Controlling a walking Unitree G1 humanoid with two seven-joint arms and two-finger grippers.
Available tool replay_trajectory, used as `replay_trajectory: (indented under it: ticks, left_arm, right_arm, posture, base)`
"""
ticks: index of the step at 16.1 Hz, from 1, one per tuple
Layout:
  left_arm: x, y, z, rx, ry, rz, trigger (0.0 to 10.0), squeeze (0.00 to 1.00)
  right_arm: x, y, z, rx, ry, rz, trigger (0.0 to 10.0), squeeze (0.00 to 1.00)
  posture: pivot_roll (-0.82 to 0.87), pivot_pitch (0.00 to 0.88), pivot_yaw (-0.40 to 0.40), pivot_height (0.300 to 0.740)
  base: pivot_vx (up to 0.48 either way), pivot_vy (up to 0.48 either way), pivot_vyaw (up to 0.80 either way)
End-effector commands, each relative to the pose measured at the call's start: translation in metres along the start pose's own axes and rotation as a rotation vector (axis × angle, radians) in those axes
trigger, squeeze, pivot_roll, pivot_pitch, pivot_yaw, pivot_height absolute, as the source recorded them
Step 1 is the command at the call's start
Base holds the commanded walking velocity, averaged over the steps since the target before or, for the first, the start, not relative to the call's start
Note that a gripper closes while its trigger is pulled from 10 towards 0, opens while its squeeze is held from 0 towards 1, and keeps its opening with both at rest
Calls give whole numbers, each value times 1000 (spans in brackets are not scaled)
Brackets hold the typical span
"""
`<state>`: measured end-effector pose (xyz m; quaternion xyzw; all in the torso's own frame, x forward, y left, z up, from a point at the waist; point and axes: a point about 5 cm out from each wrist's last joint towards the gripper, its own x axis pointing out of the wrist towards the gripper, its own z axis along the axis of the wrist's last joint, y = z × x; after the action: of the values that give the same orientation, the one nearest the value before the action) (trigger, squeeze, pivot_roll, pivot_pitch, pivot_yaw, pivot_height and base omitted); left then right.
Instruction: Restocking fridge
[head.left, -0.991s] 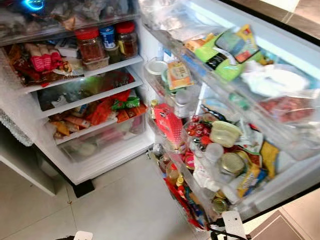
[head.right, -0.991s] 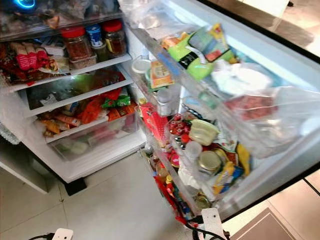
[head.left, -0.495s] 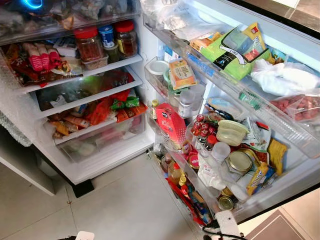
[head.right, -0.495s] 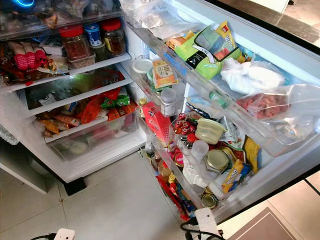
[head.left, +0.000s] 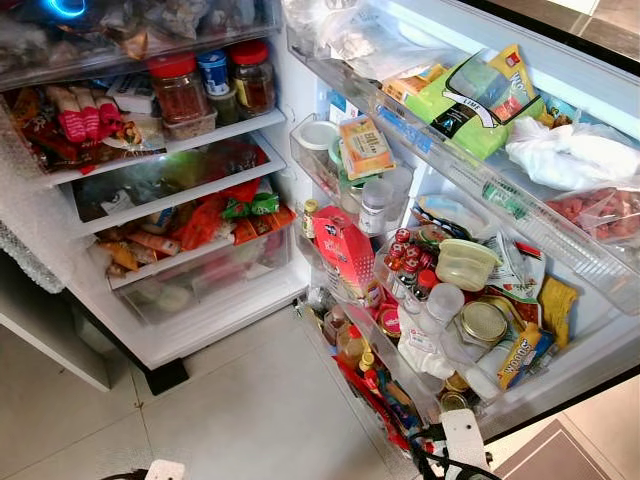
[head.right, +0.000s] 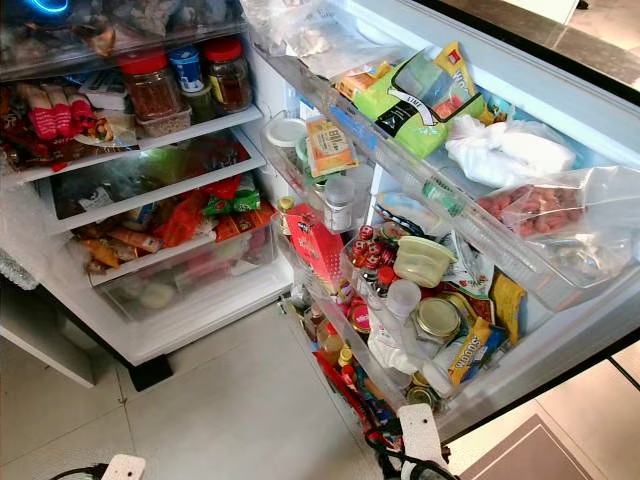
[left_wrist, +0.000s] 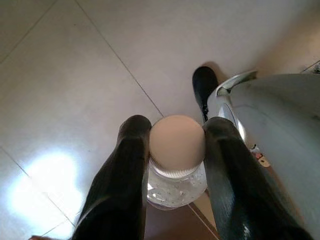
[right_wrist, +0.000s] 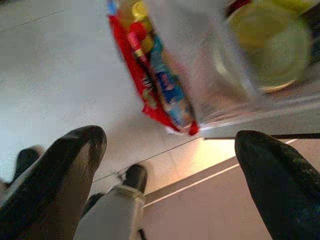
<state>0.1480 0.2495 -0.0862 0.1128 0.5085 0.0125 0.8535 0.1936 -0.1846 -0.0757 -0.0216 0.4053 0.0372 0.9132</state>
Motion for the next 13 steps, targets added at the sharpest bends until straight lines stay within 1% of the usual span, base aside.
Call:
replay_trajectory:
  ticks: [1, 3, 5, 7, 9, 13]
  left_arm:
    - [-1, -1, -6, -8, 18, -7, 10000, 0]
    - [-1, 0, -6, -7, 19, -6, 10000, 0]
    - [-1, 1, -7, -6, 20, -5, 10000, 0]
    - [-1, 1, -7, -5, 19, -5, 10000, 0]
    - [-1, 0, -6, -4, 17, -5, 10000, 0]
    - [-1, 1, -6, 0, 16, -3, 10000, 0]
  right_arm:
    - [-2, -5, -3, -21, -12, -61, 10000, 0]
    - [-3, -8, -2, -53, -27, -105, 10000, 0]
    - [-3, -10, -1, -107, -37, -156, 10000, 0]
    - [-3, -12, 0, -145, -38, -181, 10000, 0]
    - [-3, -12, 0, -148, -43, -205, 10000, 0]
    - [-4, -13, 1, -195, -57, -245, 10000, 0]
  posture:
    - [56, 114, -36, 740]
    - [56, 115, -36, 740]
    - [56, 116, -35, 740]
    - [56, 116, -35, 740]
    - [55, 117, -34, 740]
    - [57, 119, -30, 740]
  base:
    - [0, 0, 0]
    - [0, 0, 0]
    - [0, 0, 0]
    - [0, 0, 0]
    - [0, 0, 0]
    - [0, 0, 0]
